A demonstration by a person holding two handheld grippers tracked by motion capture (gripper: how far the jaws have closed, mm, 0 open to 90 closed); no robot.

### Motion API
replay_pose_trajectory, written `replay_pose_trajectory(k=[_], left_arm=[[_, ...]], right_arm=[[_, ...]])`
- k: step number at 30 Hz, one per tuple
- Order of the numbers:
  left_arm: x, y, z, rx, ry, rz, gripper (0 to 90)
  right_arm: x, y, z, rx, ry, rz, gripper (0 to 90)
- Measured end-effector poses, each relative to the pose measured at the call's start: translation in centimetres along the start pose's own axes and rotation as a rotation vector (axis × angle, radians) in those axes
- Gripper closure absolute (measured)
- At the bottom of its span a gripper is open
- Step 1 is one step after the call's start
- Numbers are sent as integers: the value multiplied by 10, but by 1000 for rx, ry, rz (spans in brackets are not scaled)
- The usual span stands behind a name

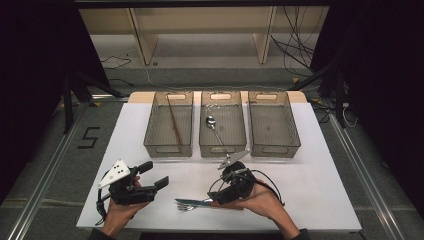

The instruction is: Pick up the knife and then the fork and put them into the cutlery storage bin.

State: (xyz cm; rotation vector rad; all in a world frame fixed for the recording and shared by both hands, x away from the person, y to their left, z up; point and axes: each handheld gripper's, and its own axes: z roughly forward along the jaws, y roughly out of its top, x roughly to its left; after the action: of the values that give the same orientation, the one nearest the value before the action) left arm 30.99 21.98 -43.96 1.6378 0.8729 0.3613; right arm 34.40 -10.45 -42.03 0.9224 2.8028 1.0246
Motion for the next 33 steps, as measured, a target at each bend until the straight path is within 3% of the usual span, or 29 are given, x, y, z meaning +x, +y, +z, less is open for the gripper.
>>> replay_pose_trajectory(k=[12,23,33], left_arm=[[-2,1,0,-1,-2,6,154],[-1,0,-1,-3,1,7,154],[-1,0,-1,-2,1,7,154]], right_arm=[[9,-8,10,108,14,-73,362],[14,-16,20,209,-4,-111,467],[16,-24,26,281,-53,-163,547]])
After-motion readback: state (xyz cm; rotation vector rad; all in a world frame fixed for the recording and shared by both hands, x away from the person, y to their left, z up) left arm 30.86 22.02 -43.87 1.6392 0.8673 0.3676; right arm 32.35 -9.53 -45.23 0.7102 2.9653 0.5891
